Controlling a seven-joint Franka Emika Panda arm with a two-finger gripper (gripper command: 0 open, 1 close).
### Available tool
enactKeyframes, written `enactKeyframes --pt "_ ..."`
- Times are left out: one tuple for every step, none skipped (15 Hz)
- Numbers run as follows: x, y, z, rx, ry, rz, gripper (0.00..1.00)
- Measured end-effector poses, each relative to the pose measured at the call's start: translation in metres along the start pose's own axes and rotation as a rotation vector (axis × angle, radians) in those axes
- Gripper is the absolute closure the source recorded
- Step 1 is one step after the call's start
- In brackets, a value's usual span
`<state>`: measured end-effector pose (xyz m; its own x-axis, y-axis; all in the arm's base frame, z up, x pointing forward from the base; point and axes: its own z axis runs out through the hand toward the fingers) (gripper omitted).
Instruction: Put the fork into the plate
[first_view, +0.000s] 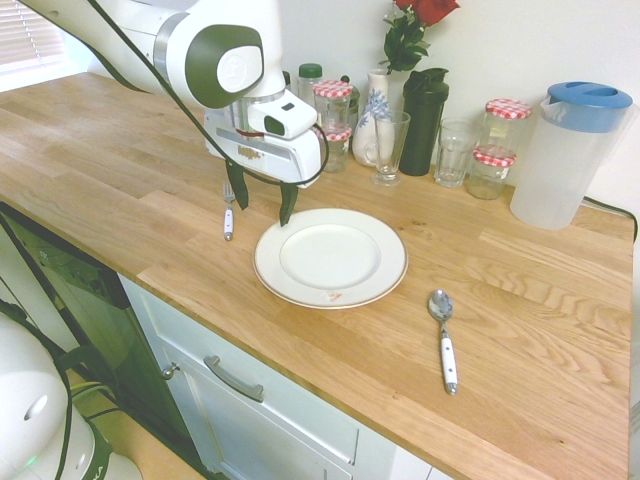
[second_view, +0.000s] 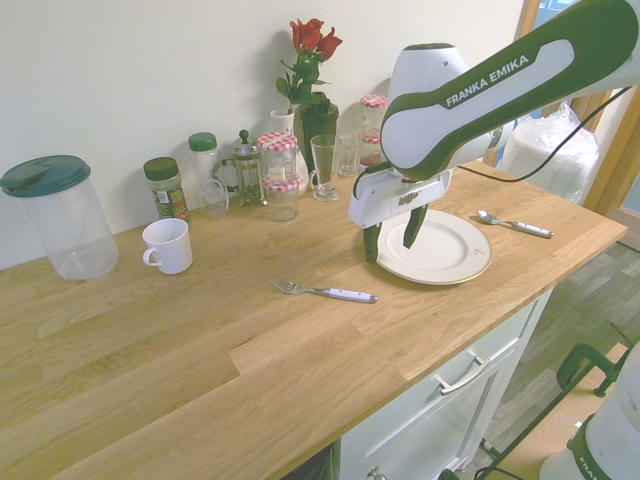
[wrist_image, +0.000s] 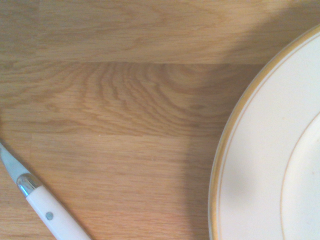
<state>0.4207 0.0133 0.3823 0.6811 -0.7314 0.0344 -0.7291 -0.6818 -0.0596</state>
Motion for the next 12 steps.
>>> enactKeyframes --pt "0.000 0.000 0.001 -0.001 -0.001 0.000 0.00" --pt "0.000 0.000 0.003 -0.002 -0.003 0.000 0.00" --pt "0.001 -0.002 0.002 0.006 0.008 -0.005 0.00" --pt "0.000 -0.005 0.001 0.018 0.023 -0.017 0.00" --pt "-0.003 -0.010 0.000 0.030 0.037 -0.038 0.00" --pt "-0.008 -0.017 -0.001 0.041 0.047 -0.068 0.00" --pt "-0.014 -0.022 -0.002 0.047 0.053 -0.097 0.00" --pt "-0.021 -0.028 -0.002 0.051 0.056 -0.123 0.00" --pt "-0.027 -0.033 0.000 0.050 0.058 -0.148 0.00" --pt "-0.033 -0.037 0.003 0.044 0.053 -0.181 0.00" --pt "-0.037 -0.041 0.009 0.037 0.043 -0.213 0.00" --pt "-0.038 -0.043 0.015 0.029 0.033 -0.233 0.00"
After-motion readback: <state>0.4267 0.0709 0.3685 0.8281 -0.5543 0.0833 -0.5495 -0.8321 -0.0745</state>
